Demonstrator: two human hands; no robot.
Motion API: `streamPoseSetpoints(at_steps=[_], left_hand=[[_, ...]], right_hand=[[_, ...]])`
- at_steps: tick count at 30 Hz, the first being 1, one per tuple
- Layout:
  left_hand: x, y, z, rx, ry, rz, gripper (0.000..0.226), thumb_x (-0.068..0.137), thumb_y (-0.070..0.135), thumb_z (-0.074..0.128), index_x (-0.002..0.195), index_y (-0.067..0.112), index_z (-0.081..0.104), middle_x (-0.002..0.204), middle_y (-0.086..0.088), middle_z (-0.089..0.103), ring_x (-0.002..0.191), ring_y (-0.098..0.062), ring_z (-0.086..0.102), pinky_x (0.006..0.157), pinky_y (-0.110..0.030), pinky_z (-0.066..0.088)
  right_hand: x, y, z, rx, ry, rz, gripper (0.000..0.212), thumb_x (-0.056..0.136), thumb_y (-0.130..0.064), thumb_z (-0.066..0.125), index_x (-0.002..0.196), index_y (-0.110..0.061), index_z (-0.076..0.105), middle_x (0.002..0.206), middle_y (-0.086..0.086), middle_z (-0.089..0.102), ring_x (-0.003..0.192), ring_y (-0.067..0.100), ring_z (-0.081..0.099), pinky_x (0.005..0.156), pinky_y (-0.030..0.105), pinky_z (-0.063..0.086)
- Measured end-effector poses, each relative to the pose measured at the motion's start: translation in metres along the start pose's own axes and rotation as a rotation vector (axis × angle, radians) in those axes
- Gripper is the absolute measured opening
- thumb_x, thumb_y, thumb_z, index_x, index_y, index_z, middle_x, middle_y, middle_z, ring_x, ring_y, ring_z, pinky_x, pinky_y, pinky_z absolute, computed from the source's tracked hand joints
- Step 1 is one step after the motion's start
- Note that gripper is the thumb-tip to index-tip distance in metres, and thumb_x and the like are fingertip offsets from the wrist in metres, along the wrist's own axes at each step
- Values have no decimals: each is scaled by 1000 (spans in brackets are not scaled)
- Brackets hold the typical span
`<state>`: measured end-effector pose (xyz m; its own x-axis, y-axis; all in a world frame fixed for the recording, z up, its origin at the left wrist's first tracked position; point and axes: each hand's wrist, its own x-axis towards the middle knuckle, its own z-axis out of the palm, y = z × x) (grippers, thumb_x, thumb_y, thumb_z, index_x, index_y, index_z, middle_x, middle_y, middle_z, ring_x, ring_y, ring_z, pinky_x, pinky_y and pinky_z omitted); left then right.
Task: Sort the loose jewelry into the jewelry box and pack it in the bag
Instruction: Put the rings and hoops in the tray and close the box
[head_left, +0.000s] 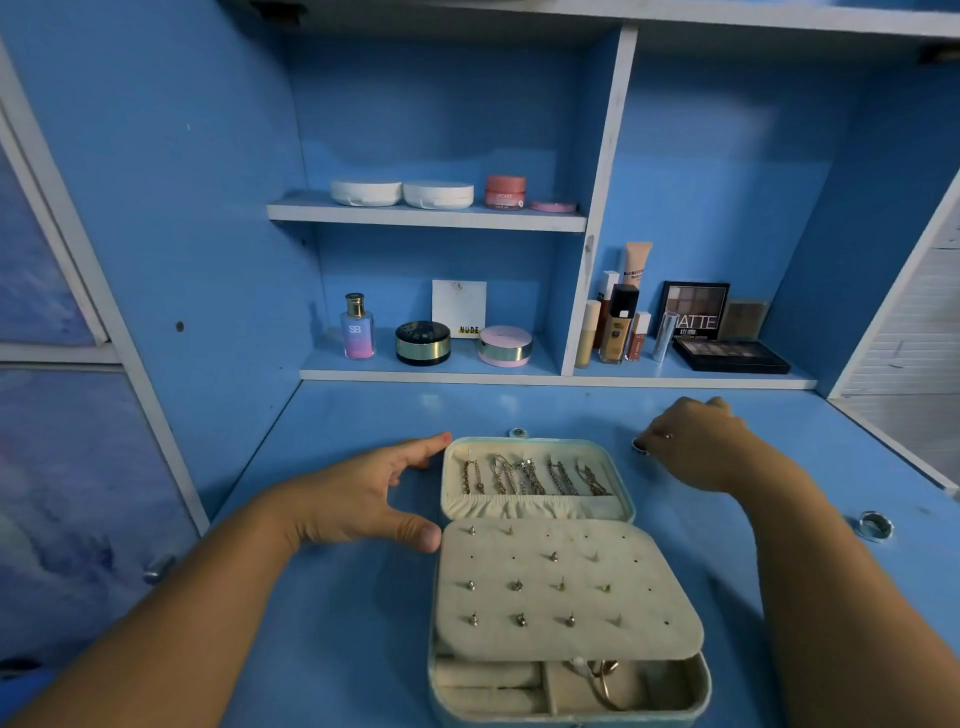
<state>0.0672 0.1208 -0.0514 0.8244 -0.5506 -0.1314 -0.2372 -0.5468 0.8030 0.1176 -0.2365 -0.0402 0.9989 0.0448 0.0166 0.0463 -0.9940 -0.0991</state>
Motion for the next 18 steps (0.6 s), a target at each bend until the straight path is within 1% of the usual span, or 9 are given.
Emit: streamPoseSetpoints(at_steps=[2,4,5,8,10,12,14,16,18], left_hand=[[0,-1,-2,-11,-11,-7,141,33,83,77,151,32,19,149,28,29,134,19,25,98,2,24],[0,-3,-2,-9,-17,-4,140,33,81,79,150,33,19,150,29,28,136,18,23,104,-3,21],[1,-5,-2,-2,-16,-5,140,33,80,80,151,34,19,150,30,26,137,16,22,106,-6,20],[3,-8,0,27,-12,-7,141,35,78,81,152,33,19,152,30,23,140,13,21,104,-3,19],[4,-8,1,53,1,0,142,35,78,81,154,32,18,154,28,22,140,12,21,104,-4,19],[6,-9,2,73,20,-2,143,34,79,80,154,33,18,155,26,23,141,10,21,108,-11,19],[6,-10,3,72,36,-6,144,32,80,80,154,33,19,155,26,24,141,8,21,110,-15,18],[5,-10,4,72,45,-6,145,31,82,79,153,33,20,155,25,25,141,7,22,111,-17,18],[6,-10,4,70,55,-2,143,31,84,76,153,33,21,154,22,27,141,6,23,111,-18,18]], right_hand=[[-14,5,-18,233,56,-31,29,98,-24,43,100,-41,67,117,-5,62,101,17,55,91,36,44],[-37,2,-44,471,113,-65,29,98,-22,47,98,-43,67,107,-7,66,77,9,59,73,28,49],[-49,-1,-56,506,119,-104,27,97,-25,50,97,-46,67,102,-9,67,73,10,59,68,27,50],[-83,-7,-65,464,-49,-231,25,89,-32,61,101,-54,64,111,-23,63,95,2,60,88,28,51],[-105,-8,-51,513,-249,-278,37,80,-40,66,110,-58,57,121,-28,56,108,-4,55,96,28,49],[-126,-9,-34,665,-395,-304,50,74,-38,69,117,-59,54,129,-28,52,119,-7,49,100,27,46],[-141,-8,-22,852,-465,-352,55,78,-24,71,123,-51,55,136,-28,47,127,-4,44,103,26,43],[-149,-4,-11,1005,-496,-382,59,81,-6,70,131,-33,55,142,-23,43,130,7,46,101,29,45],[-151,-6,-2,1125,-463,-357,55,81,-2,69,131,-19,55,140,-17,48,126,16,52,96,30,49]])
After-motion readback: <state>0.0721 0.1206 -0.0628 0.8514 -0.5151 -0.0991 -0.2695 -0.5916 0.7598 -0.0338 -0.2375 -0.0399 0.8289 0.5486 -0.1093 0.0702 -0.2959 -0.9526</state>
